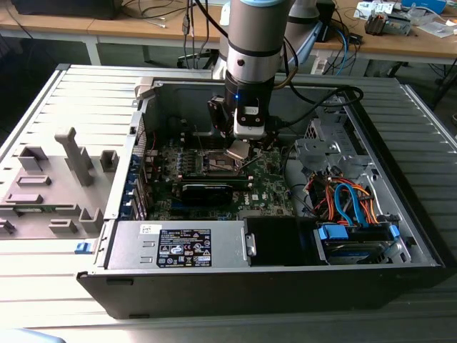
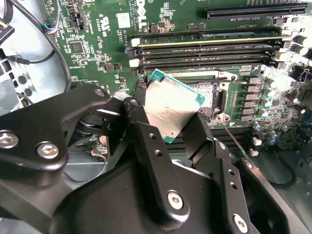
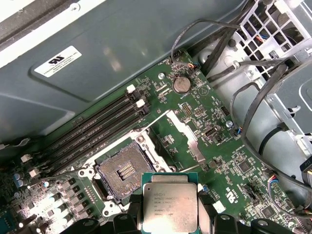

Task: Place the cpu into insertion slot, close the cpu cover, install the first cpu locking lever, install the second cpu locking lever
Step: 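Place the cpu into insertion slot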

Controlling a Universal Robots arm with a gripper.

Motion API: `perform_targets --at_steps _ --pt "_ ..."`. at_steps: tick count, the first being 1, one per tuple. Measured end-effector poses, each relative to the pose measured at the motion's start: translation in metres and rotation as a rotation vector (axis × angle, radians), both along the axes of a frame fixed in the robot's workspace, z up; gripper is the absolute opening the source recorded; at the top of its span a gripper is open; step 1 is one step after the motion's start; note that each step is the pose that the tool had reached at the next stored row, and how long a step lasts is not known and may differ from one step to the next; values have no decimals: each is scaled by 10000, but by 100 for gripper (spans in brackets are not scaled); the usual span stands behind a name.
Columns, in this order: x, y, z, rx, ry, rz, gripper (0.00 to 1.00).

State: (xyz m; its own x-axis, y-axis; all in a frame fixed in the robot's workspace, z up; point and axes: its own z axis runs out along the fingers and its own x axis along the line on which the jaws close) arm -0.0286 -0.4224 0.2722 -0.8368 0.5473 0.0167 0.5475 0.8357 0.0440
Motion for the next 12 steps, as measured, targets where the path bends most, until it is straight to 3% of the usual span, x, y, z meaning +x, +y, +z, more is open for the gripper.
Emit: perform_targets --at_steps 12 --pt "0 0 0 0 0 -98 55"
